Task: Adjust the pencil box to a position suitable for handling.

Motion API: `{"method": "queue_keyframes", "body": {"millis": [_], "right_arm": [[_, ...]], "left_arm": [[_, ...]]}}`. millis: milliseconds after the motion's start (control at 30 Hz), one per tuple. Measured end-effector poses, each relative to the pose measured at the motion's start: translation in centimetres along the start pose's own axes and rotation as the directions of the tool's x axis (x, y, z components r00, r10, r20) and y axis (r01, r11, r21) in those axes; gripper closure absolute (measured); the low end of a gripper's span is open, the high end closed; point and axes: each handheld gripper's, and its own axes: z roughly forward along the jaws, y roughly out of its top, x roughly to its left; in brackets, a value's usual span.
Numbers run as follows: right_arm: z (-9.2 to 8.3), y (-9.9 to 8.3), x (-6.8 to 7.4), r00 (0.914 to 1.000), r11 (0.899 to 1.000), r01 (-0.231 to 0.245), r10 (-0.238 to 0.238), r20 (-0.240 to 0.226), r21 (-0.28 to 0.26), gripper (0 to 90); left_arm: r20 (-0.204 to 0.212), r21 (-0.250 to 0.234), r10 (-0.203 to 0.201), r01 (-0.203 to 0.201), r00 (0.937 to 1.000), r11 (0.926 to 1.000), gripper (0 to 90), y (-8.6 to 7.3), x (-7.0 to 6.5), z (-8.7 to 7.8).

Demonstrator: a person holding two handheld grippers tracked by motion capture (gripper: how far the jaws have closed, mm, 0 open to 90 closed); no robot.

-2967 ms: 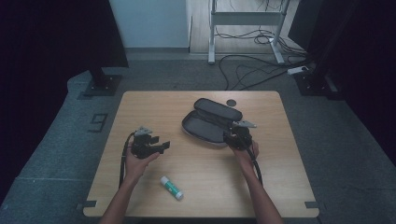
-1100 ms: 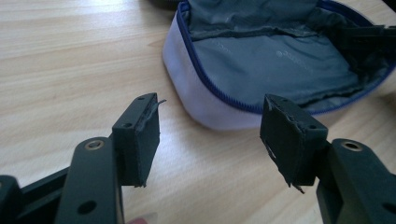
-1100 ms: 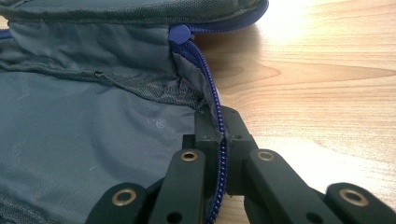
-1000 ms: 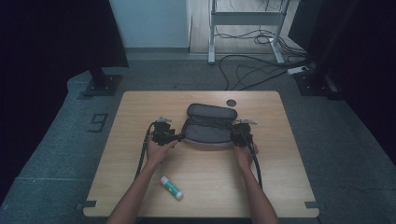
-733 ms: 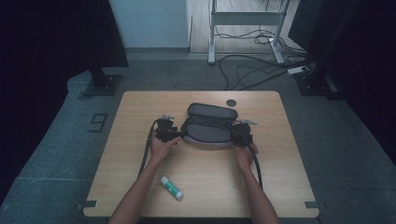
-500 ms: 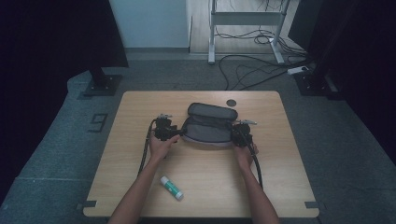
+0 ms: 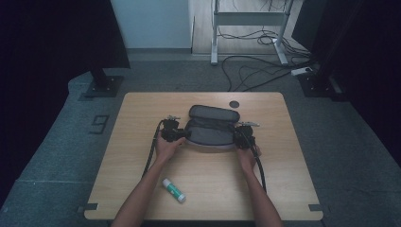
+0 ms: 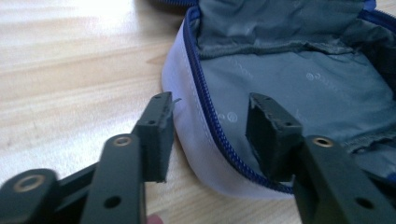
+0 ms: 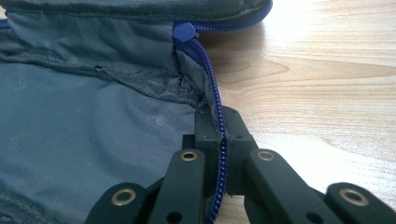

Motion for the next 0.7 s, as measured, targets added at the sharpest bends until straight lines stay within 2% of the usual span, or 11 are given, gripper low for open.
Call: {"method": "queue_keyframes", "body": {"millis": [133,333,567,700], "right_arm": [[-0.1,0.0,0.0,1.0,1.0,0.001,-0.001,-0.003,-0.001,86.4],[-0.1,-0.1,0.0,1.0,1.0,0.004,-0.004,-0.006,0.0,86.4],[-0.2,0.0,0.0,0.9999,1.0,0.007,-0.008,-0.012,-0.009,86.5],[-0.7,0.2,0.3,0.9994,1.0,0.021,-0.021,-0.027,-0.019,86.5]], "left_arm": [[-0.01,0.049,-0.028,0.028,0.9996,0.9984,56.1,-0.3,0.6,0.6],[0.004,0.056,-0.033,0.032,0.9995,0.9979,59.4,-0.4,0.8,0.7],[0.018,0.068,-0.043,0.042,0.9989,0.9968,74.0,-0.3,1.3,0.5],[0.01,0.062,-0.039,0.038,0.9992,0.9973,82.2,-0.3,1.7,0.3]]}}
